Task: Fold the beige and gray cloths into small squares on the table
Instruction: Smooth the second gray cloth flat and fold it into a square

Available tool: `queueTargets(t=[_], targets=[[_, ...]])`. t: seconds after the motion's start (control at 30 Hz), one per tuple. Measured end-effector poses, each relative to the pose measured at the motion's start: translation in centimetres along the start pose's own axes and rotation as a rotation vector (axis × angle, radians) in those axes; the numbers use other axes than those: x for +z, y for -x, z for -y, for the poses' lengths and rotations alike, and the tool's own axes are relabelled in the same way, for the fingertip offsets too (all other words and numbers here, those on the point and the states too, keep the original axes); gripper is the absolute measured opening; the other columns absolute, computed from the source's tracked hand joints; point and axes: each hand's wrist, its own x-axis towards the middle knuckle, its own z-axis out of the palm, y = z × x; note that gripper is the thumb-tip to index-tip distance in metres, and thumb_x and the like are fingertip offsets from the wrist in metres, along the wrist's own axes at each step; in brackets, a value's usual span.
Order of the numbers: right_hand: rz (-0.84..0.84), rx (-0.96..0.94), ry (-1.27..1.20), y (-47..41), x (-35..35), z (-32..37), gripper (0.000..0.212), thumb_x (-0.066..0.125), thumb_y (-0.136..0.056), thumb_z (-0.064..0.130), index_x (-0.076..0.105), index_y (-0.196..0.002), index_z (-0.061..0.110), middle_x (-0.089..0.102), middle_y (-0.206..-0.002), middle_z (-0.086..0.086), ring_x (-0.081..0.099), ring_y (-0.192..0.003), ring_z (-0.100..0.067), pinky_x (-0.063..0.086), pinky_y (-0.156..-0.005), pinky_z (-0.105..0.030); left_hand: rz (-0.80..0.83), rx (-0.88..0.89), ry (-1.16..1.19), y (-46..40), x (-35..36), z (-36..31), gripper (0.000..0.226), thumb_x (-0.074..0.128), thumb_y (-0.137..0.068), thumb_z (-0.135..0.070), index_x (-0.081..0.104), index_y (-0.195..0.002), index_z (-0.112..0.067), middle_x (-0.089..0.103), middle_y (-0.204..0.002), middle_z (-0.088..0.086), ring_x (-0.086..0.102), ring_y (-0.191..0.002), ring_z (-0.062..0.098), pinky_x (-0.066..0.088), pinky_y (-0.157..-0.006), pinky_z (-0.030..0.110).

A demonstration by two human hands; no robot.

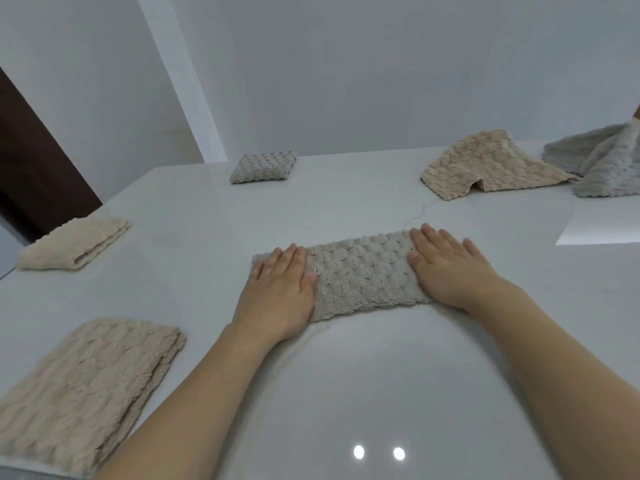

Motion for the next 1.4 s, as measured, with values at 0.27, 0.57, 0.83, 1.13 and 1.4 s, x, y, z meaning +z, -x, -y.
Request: queueTargets(t=[0.27, 0.57, 0.83, 1.13, 1.4], targets=[[-0.25, -0.031, 0.056, 1.0, -0.3, 3.3, 0.053, 0.016, -0.103, 0.034, 0.015, -0.154, 0.017, 0.008, -0.162, -0.001, 0.004, -0.149, -0.022, -0.002, -0.12, -0.043, -0.039, -0.002, -0.006, -0.8, -1.4, -2.8, 0.058, 0.014, -0.103, -0.039, 0.007, -0.156, -0.018, 0.001, -0.164, -0.003, -0.004, -0.15, 0.016, -0.008, -0.12, 0.042], [-0.066, -0.138, 0.048, 0.6, 1.4, 3.3, 0.056, 0.01, -0.102, 0.044, 0.003, -0.155, 0.028, -0.001, -0.162, 0.006, -0.003, -0.148, -0.013, -0.003, -0.12, -0.04, 0.015, 0.075, -0.025, -0.9, 0.4, -2.1, 0.057, 0.012, -0.103, -0.044, 0.002, -0.156, -0.025, -0.003, -0.163, -0.009, -0.006, -0.149, 0.009, -0.005, -0.121, 0.036], [0.017, 0.054, 0.029, -0.3, 0.1, 0.2, 0.056, 0.008, -0.101, 0.044, 0.001, -0.154, 0.028, -0.005, -0.162, 0.01, -0.007, -0.149, -0.021, -0.011, -0.117, -0.051, 0.061, -0.022, -0.022, 0.4, -0.8, 1.8, 0.06, 0.009, -0.102, -0.046, 0.0, -0.156, -0.023, -0.005, -0.163, -0.007, -0.008, -0.149, 0.012, -0.002, -0.121, 0.038], [-0.206, 0.06, 0.084, 2.3, -1.2, 4.1, 0.041, 0.037, -0.092, 0.036, 0.048, -0.119, 0.007, 0.05, -0.123, -0.013, 0.045, -0.115, -0.032, 0.036, -0.094, -0.039, -0.246, 0.378, -0.245, 6.3, -1.7, 0.6, 0.023, 0.037, -0.086, -0.035, 0.052, -0.084, -0.017, 0.053, -0.081, 0.001, 0.054, -0.073, 0.025, 0.041, -0.059, 0.034], [-0.209, -0.117, 0.033, 0.8, -0.7, 1.1, 0.04, 0.039, -0.098, 0.038, 0.049, -0.135, 0.025, 0.047, -0.139, -0.002, 0.04, -0.129, -0.026, 0.019, -0.115, -0.043, 0.064, 0.278, -0.3, 8.0, -3.0, -7.1, 0.014, 0.039, -0.092, -0.027, 0.045, -0.085, -0.017, 0.061, -0.093, 0.009, 0.056, -0.081, 0.029, 0.033, -0.064, 0.03]])
